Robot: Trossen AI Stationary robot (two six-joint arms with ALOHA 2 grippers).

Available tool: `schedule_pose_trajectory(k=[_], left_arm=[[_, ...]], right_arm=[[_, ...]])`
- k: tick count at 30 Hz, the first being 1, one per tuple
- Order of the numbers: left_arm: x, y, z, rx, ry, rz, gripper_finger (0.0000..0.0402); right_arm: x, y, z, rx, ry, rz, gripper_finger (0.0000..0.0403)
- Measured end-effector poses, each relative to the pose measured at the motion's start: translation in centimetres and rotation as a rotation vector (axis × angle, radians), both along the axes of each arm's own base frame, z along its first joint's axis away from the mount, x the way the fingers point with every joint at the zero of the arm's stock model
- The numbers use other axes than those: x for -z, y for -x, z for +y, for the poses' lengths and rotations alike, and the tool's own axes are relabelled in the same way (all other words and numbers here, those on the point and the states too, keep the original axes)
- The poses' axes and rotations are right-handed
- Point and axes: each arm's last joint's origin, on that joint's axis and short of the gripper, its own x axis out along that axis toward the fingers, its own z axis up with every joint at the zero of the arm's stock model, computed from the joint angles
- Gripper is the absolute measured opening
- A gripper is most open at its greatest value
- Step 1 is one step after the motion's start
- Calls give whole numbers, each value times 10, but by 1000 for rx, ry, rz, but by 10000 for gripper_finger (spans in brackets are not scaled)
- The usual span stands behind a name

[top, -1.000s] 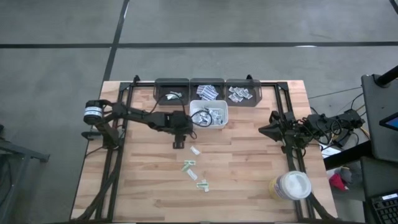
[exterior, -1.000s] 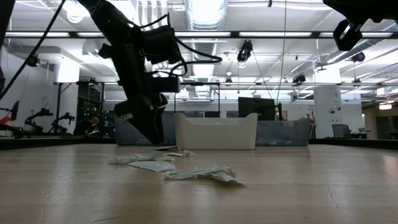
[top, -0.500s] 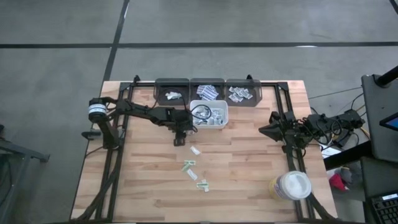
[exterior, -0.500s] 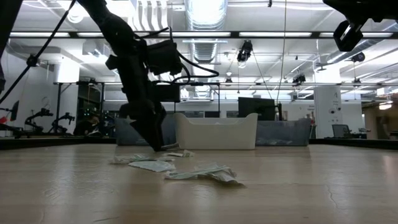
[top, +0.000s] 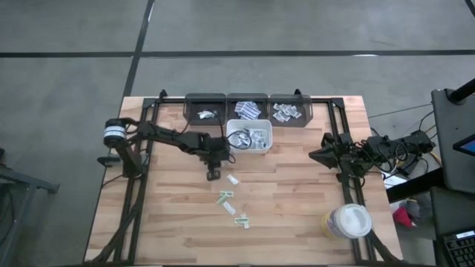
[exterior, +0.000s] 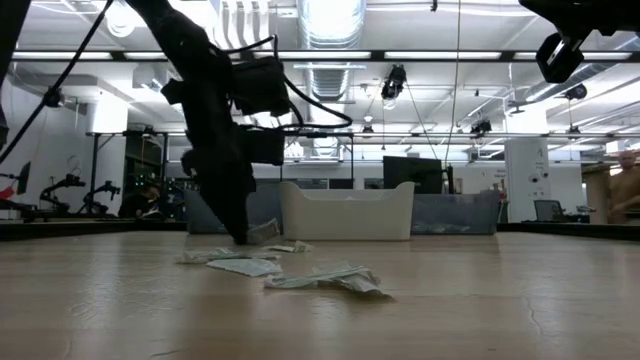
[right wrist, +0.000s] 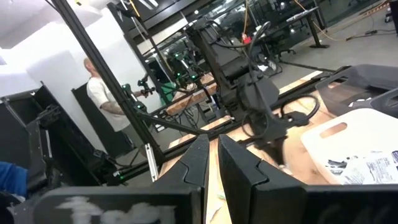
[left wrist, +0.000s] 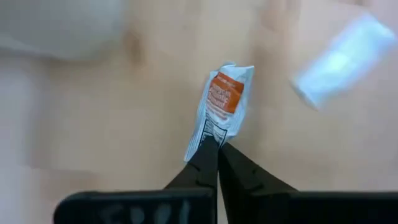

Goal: Pick & Place First Aid Supplies
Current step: Put the orange ointment pack into the right black bin

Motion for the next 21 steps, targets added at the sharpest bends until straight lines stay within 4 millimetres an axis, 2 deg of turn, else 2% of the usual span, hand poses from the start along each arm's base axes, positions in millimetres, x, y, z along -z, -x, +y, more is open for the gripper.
schedule_pose_trajectory(k=[7, 10, 13, 17, 21], left_arm=[[-40, 16, -18, 17, 242, -69, 2], [-78, 17, -23, 24, 296, -223, 1], [-104, 17, -26, -9, 303, -347, 1], [-149, 8, -25, -60, 306, -636, 0], [-169, -4, -22, -94, 297, -801, 0]], right_arm=[[0, 0, 0, 0, -8, -3, 34], [-2, -1, 0, 0, -18, -21, 34], [-5, -6, 2, 1, -8, -45, 34], [-6, -19, 6, 7, 62, -45, 34], [-5, -36, 11, 13, 137, -29, 34]])
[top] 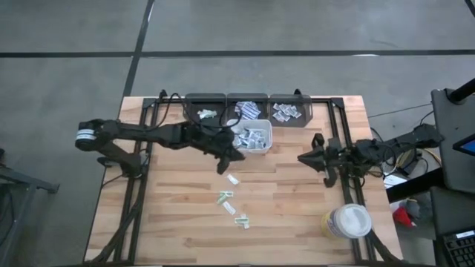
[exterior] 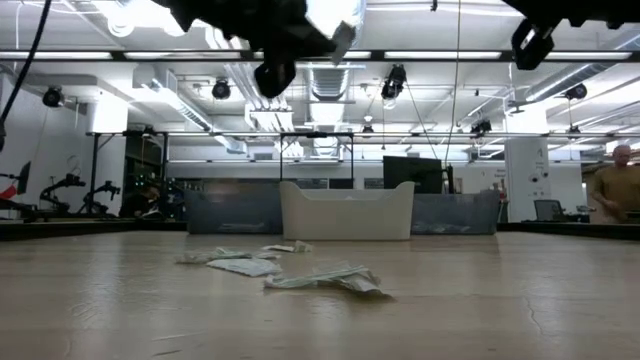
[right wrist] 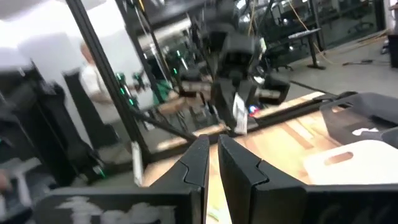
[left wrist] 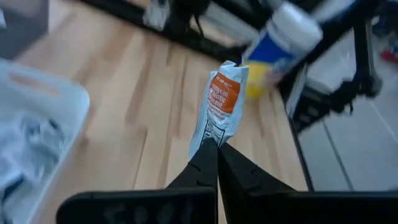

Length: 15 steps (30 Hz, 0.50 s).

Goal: Pick & Place First Aid Supplies
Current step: Put the orange ointment pack into the right black bin

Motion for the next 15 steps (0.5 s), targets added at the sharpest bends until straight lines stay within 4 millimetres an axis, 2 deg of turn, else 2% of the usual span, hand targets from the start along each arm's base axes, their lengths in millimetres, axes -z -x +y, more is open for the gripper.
schedule_pose_trajectory(k=[3, 8, 15], left_arm=[[-12, -12, 2, -19, -9, -56, 0], [-21, -38, 4, 6, -74, -95, 0], [-39, -67, 10, 116, -145, -179, 0]], right_arm=[[-6, -12, 2, 21, 61, 36, 34], [-30, -29, 0, 87, 134, 63, 43], [-61, -43, -11, 159, 195, 226, 103]])
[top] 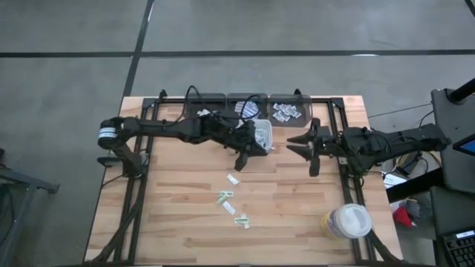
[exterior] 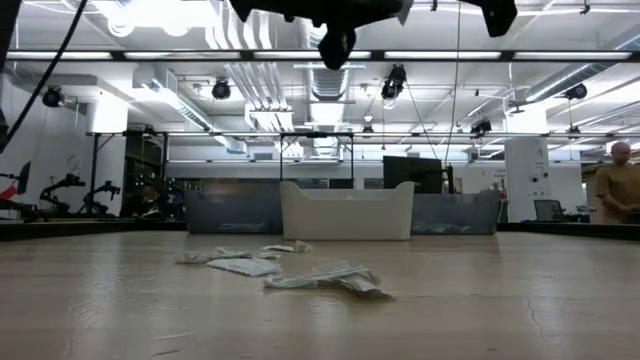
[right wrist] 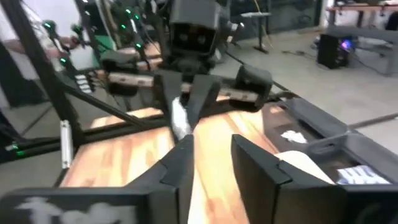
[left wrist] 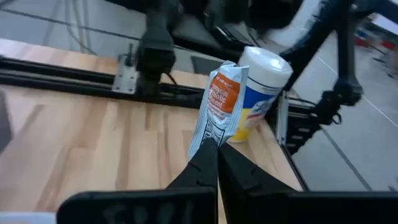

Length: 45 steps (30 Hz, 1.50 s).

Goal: Pick & Place First Aid Supplies
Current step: Put the orange ointment pack into the right black bin

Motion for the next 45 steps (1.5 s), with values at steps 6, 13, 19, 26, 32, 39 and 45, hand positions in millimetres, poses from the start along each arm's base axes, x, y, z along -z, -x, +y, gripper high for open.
schedule_pose_trajectory(k=[6, 13, 19, 26, 32, 39, 45], left_arm=[[-8, -5, 6, 40, -20, -36, 0], [-14, -7, 8, 59, -30, -112, 0], [-15, -7, 7, 90, -21, -125, 0], [-16, -7, 7, 90, -21, -138, 0], [-20, -7, 7, 101, -22, -153, 0], [-21, -7, 7, 104, -19, -154, 0], [-22, -7, 7, 103, -19, -165, 0]], right_arm=[[-27, -2, -4, -6, 1, 12, 161], [-37, -16, -1, -29, -4, 50, 201], [-44, -33, -1, -20, 4, 71, 216], [-49, -45, 1, -42, 7, 114, 221], [-50, -51, 2, -42, 9, 130, 221], [-50, -54, 3, -47, 8, 134, 204], [-49, -54, 3, -48, 8, 136, 146]])
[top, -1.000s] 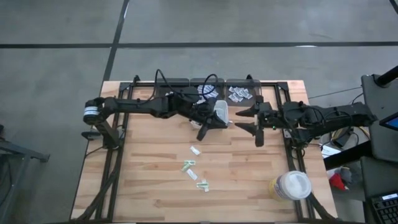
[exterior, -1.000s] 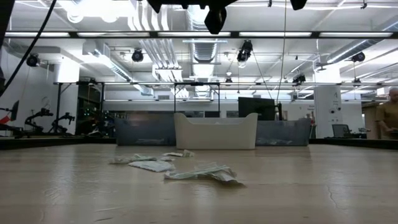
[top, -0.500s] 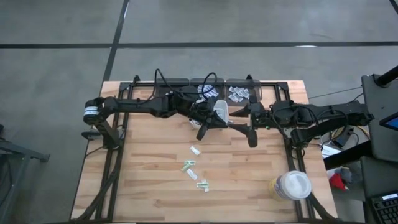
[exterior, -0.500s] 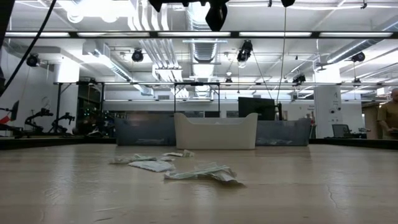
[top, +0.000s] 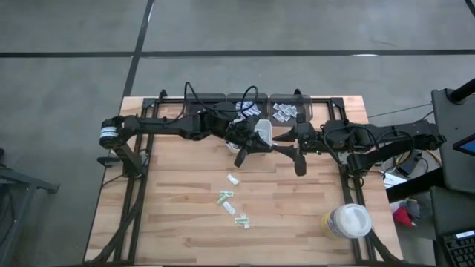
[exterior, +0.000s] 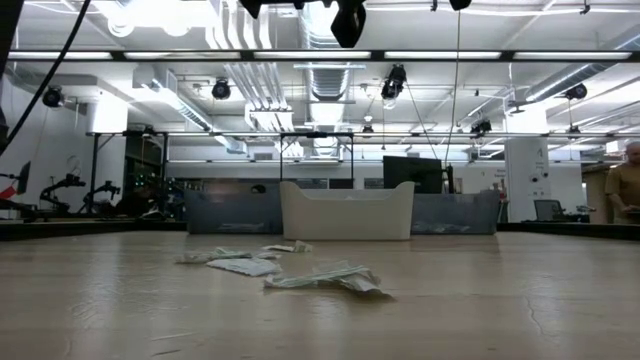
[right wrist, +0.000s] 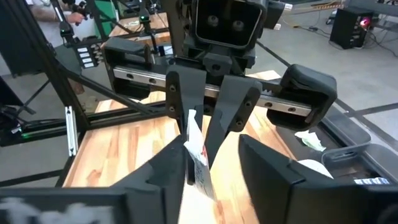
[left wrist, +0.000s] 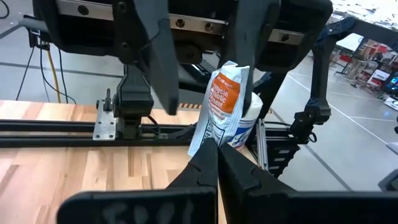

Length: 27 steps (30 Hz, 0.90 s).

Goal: Pick & Place First Aid Supplies
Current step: Put the orange ointment pack into the right black bin

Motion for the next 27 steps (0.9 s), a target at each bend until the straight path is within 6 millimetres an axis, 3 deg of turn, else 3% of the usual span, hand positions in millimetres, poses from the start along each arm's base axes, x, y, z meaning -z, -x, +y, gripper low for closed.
schedule_pose_trajectory(k=[10, 15, 20, 27], left_arm=[[0, 0, 0, -6, 20, 4, 0], [1, 0, 1, -27, 33, 11, 18], [-1, 3, 9, -90, -14, 6, 76], [-2, 32, 40, -273, -159, 185, 149]], right_arm=[[0, 0, 1, -23, 14, 1, 16], [0, 0, 1, -43, 12, 2, 9], [0, 0, 0, 0, 24, 3, 8], [2, 1, -13, 183, 91, 20, 8]])
